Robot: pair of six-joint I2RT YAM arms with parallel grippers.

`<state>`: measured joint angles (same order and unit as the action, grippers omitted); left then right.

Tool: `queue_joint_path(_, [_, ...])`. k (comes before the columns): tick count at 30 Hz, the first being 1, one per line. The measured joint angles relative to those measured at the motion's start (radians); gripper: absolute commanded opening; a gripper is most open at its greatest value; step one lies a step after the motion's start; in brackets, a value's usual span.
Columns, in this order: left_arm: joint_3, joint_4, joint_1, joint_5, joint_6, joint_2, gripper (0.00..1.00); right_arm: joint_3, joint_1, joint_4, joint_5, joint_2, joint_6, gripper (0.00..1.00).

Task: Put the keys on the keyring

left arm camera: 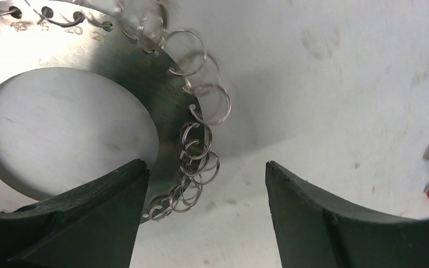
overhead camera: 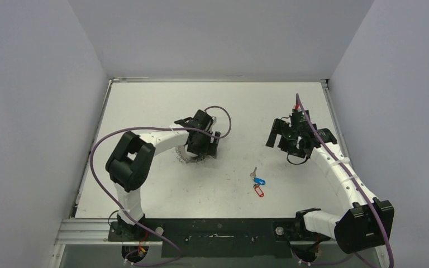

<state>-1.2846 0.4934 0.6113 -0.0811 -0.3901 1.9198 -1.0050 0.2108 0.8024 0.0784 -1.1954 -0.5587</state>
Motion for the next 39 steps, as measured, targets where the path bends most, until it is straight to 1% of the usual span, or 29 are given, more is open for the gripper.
queue_joint_path(4, [0.096, 0.001, 0.093, -0.002, -0.025, -0.077, 0.75, 0.018, 0.000, -0.003, 0.045, 0.000, 0.000, 1.00])
queue_joint_path(7, [0.142, 0.029, 0.163, -0.019, -0.054, -0.125, 0.79, 0.024, 0.003, -0.011, 0.080, -0.010, 0.000, 1.00])
queue_joint_path(9, [0.152, 0.047, 0.175, -0.029, -0.077, -0.158, 0.83, 0.025, 0.009, -0.023, 0.101, -0.025, 0.000, 1.00])
queue_joint_path(12, [0.153, 0.055, 0.156, -0.032, -0.124, -0.245, 0.85, 0.025, 0.027, -0.051, 0.135, -0.066, 0.000, 1.00])
queue_joint_path(15, [0.161, 0.042, 0.105, -0.042, -0.182, -0.359, 0.83, 0.025, 0.073, -0.086, 0.168, -0.126, -0.002, 0.96])
queue_joint_path(17, [0.200, 0.016, 0.042, -0.062, -0.236, -0.450, 0.82, 0.019, 0.115, -0.108, 0.190, -0.180, -0.003, 0.94])
queue_joint_path(19, [0.274, -0.004, -0.047, -0.084, -0.292, -0.541, 0.80, -0.003, 0.164, -0.123, 0.211, -0.254, -0.003, 0.91])
queue_joint_path(21, [0.368, -0.010, -0.138, -0.104, -0.346, -0.616, 0.74, -0.033, 0.206, -0.139, 0.230, -0.327, -0.003, 0.87])
queue_joint_path(26, [0.602, 0.009, -0.321, -0.181, -0.452, -0.733, 0.73, -0.129, 0.297, -0.193, 0.276, -0.504, -0.004, 0.77])
queue_joint_path(29, [0.668, 0.008, -0.390, -0.237, -0.478, -0.748, 0.73, -0.171, 0.333, -0.228, 0.307, -0.581, -0.007, 0.69])
queue_joint_path(31, [0.693, -0.015, -0.415, -0.283, -0.492, -0.734, 0.73, -0.199, 0.354, -0.246, 0.330, -0.636, -0.011, 0.63])
queue_joint_path(35, [0.703, -0.089, -0.425, -0.357, -0.495, -0.635, 0.70, -0.237, 0.382, -0.267, 0.361, -0.709, -0.019, 0.53])
queue_joint_path(37, [0.703, -0.117, -0.425, -0.376, -0.492, -0.588, 0.68, -0.241, 0.392, -0.273, 0.367, -0.719, -0.024, 0.50])
queue_joint_path(39, [0.702, -0.140, -0.424, -0.386, -0.485, -0.547, 0.67, -0.241, 0.394, -0.274, 0.377, -0.721, -0.029, 0.43])
